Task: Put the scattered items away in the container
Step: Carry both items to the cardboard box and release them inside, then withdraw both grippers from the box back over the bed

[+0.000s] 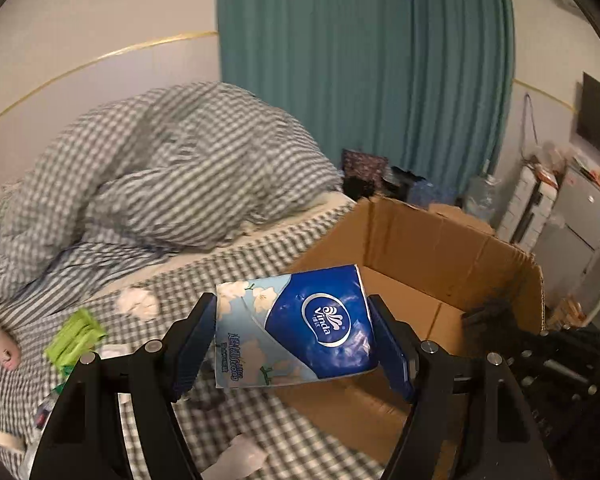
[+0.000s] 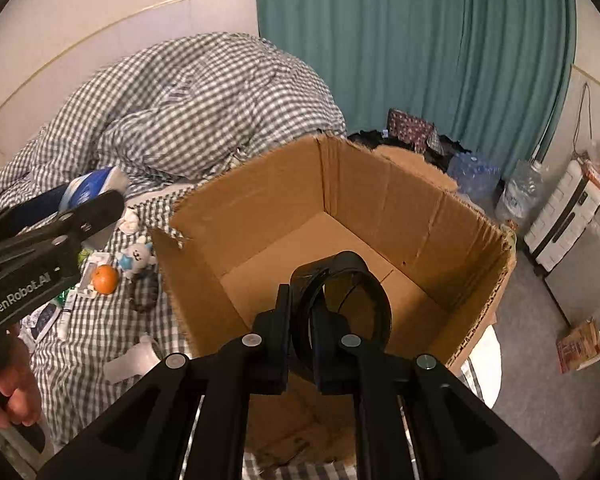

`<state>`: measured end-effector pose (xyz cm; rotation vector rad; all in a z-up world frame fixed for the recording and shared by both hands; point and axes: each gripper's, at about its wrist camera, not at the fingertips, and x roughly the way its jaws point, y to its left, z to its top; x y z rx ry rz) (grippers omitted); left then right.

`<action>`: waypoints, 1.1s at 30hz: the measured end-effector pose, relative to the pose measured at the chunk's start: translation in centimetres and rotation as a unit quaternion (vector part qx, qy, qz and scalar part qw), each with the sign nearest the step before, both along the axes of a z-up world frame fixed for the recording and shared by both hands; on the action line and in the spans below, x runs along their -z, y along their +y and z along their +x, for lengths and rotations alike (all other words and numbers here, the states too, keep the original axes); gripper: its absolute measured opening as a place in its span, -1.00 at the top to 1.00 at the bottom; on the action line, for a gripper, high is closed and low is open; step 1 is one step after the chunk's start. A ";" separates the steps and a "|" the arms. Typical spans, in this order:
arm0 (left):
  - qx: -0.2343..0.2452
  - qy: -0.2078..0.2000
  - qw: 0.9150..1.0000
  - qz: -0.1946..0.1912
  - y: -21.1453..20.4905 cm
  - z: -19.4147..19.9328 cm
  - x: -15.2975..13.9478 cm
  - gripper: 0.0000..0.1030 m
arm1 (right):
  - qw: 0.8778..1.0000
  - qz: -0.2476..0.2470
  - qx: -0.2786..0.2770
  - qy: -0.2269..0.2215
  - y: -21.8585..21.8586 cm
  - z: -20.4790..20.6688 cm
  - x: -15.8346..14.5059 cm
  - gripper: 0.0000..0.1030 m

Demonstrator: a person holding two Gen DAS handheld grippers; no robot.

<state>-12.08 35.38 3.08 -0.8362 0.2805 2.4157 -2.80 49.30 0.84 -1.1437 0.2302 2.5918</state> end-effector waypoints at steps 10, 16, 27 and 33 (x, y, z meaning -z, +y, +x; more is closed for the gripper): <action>0.000 -0.046 0.999 -0.001 2.6 -2.7 2.7 -1.00 | 0.999 -0.012 0.018 0.036 2.6 0.3 0.6 -0.72; -0.012 -0.043 0.999 -0.010 1.6 -2.9 2.7 -1.00 | 0.999 0.002 0.025 0.033 2.0 0.3 0.2 -0.71; -0.057 -0.022 0.998 -0.002 -6.0 0.2 -0.4 -1.00 | 0.999 0.013 -0.003 0.053 -3.0 3.2 -2.7 -0.71; -0.114 -0.019 0.993 0.006 -13.8 2.9 -1.7 -1.00 | 0.997 0.020 -0.022 0.067 -7.7 4.8 -4.0 -0.71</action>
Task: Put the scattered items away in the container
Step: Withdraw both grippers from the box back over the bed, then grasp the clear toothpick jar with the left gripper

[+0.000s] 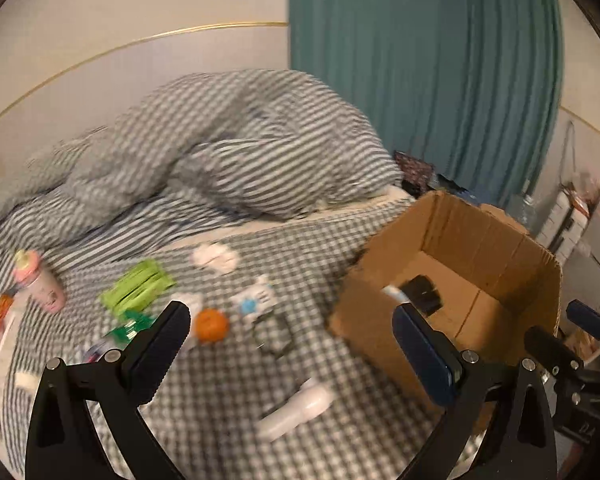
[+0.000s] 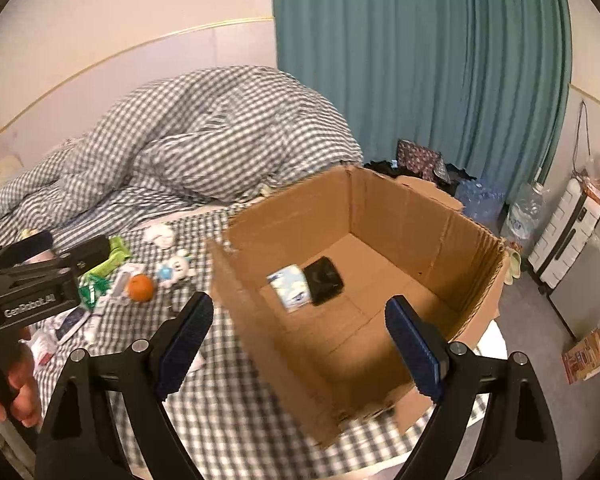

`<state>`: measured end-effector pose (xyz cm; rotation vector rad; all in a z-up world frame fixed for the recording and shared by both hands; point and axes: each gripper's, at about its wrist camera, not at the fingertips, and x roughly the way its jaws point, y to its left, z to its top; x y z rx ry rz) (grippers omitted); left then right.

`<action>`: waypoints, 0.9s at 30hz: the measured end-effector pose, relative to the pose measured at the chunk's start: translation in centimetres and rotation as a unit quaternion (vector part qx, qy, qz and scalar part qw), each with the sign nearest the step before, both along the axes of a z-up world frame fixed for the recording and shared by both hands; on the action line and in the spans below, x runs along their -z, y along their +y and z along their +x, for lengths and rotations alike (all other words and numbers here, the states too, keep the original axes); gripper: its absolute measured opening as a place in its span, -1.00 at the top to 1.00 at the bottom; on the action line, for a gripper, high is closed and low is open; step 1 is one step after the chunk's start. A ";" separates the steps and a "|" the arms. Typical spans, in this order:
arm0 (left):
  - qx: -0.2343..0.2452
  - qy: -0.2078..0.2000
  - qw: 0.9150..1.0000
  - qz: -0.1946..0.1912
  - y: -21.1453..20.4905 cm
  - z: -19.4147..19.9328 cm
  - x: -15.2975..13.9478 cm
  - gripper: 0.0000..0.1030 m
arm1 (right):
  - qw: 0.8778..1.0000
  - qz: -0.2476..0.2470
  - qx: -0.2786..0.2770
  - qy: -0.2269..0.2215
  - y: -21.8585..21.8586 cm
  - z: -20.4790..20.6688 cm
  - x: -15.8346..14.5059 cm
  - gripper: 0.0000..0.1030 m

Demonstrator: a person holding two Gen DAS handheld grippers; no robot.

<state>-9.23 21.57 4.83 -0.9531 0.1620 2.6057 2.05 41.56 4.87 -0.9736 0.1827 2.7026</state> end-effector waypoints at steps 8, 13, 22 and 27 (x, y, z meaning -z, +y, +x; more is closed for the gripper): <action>-0.091 -0.006 0.996 -0.013 -10.9 2.4 1.8 -1.00 | 0.998 -0.005 -0.057 0.006 -8.2 0.7 0.5 -0.71; -0.144 -0.012 0.989 -0.020 -18.1 4.1 4.1 -1.00 | 0.995 -0.018 -0.098 0.003 -13.1 0.8 1.6 -0.71; -0.191 -0.027 0.980 -0.038 -27.3 5.1 7.2 -1.00 | 0.988 -0.016 -0.151 -0.025 -20.4 -1.5 3.5 -0.71; -0.210 -0.042 0.977 -0.019 -30.2 3.7 9.4 -1.00 | 0.984 -0.009 -0.169 -0.048 -22.7 -3.6 5.5 -0.71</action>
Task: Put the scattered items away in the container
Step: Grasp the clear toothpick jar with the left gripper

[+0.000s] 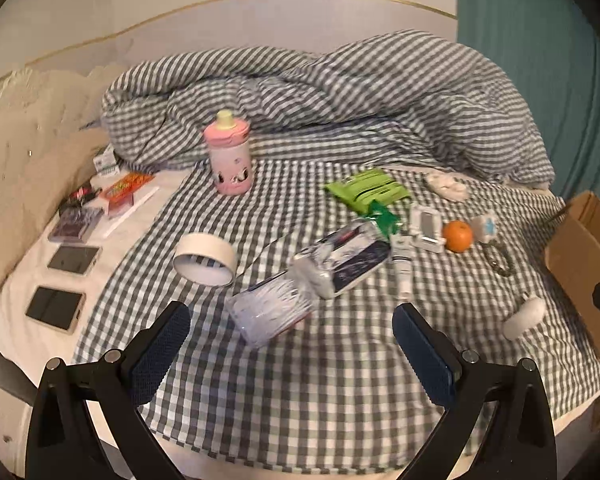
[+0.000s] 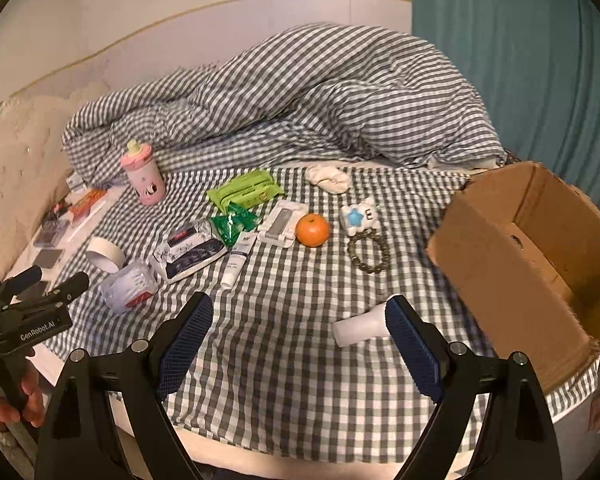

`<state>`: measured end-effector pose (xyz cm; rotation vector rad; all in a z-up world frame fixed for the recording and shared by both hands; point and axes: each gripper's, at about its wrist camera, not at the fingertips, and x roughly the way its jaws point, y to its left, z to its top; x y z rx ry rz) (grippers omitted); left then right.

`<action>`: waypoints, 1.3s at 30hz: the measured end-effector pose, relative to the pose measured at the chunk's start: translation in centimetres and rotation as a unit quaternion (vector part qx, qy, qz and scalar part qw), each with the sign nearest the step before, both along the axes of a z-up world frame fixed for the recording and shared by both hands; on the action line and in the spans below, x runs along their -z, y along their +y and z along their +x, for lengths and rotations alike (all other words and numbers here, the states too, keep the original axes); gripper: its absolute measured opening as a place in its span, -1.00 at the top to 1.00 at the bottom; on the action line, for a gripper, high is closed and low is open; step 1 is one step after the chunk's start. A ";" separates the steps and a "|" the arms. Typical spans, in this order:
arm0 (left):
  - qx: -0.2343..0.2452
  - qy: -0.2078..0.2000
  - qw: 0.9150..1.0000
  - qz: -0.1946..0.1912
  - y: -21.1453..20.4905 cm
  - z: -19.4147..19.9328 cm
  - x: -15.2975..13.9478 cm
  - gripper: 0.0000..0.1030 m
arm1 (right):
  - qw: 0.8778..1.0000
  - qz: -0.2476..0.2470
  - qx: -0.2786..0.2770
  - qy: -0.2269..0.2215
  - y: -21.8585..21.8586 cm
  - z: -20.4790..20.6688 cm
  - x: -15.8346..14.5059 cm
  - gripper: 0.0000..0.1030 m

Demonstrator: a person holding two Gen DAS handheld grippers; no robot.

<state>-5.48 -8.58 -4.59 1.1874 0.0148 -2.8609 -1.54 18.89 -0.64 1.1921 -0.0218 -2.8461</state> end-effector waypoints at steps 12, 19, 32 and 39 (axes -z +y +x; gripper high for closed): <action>0.001 -0.043 0.999 0.000 -1.5 -5.7 7.8 -1.00 | 0.998 -0.004 0.023 -0.062 0.8 -5.9 5.9 -0.71; 0.013 -0.072 0.997 -0.017 -1.7 -8.0 11.7 -1.00 | 0.995 -0.017 0.035 -0.092 2.2 -8.8 8.5 -0.71; 0.026 -0.089 0.994 -0.059 -0.7 -9.2 13.1 -0.91 | 0.992 -0.036 0.050 -0.112 4.0 -10.2 10.5 -0.71; 0.024 -0.101 0.993 -0.057 -0.2 -8.8 12.2 -0.52 | 0.991 -0.047 0.065 -0.105 5.1 -9.8 9.7 -0.71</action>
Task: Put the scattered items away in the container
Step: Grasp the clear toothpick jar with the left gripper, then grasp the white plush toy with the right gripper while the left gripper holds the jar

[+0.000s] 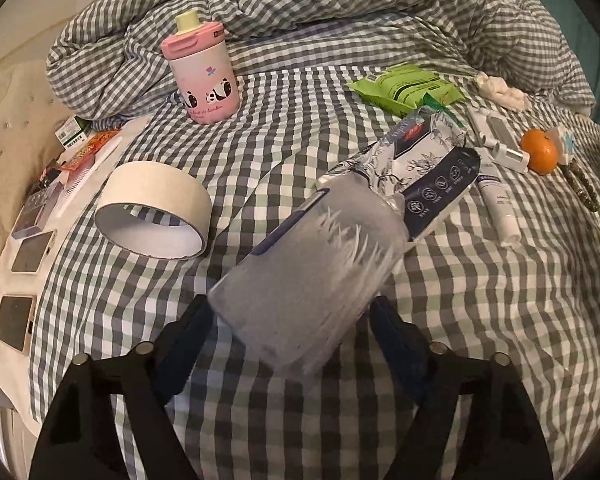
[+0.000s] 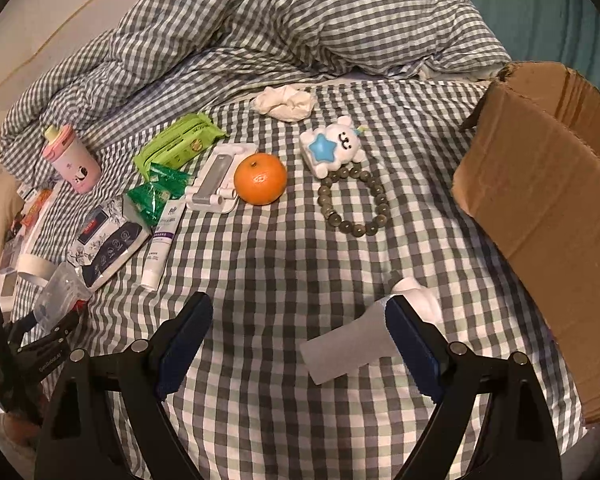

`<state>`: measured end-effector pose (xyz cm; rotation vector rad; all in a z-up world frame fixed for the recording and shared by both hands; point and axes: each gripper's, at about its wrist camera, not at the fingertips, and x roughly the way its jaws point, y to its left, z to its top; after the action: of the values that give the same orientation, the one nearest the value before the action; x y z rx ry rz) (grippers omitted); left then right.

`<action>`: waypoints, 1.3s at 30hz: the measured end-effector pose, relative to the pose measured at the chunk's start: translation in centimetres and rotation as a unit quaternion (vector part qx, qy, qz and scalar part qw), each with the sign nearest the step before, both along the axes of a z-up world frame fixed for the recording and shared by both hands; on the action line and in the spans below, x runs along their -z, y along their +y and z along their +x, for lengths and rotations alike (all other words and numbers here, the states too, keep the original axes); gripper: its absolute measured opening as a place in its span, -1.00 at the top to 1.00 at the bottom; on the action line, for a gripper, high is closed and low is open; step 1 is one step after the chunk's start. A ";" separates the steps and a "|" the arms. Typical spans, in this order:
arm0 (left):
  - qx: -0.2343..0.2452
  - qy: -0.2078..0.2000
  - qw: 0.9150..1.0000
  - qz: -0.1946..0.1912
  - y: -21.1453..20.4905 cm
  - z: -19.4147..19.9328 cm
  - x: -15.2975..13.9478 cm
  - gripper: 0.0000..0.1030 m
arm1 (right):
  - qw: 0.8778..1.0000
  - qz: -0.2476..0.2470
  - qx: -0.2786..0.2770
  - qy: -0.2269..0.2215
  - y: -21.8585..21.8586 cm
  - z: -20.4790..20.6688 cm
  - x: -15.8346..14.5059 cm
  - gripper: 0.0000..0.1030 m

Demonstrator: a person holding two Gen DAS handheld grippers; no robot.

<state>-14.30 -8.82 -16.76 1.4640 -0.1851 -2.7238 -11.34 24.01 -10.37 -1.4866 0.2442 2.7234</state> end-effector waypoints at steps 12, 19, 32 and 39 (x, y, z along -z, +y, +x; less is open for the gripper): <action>0.051 0.017 0.997 0.061 0.7 0.5 -1.1 -0.59 | 1.000 -0.006 -0.007 -0.002 -0.5 0.1 0.3 -0.71; 0.062 0.012 0.997 0.049 2.2 -1.8 0.6 -0.50 | 1.000 -0.010 -0.007 -0.007 0.0 -0.2 0.8 -0.71; 0.044 0.009 0.999 0.029 2.4 0.0 -2.0 -0.41 | 0.999 0.029 -0.031 0.020 0.4 -6.9 -0.3 -0.71; 0.055 0.024 0.998 0.015 3.2 -0.5 -3.1 -0.41 | 0.999 0.022 -0.007 -0.022 1.5 -14.9 1.9 -0.57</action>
<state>-14.84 -5.66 -13.65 1.4348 -0.2308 -2.8576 -26.22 25.54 -12.25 -1.5397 0.1709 2.6849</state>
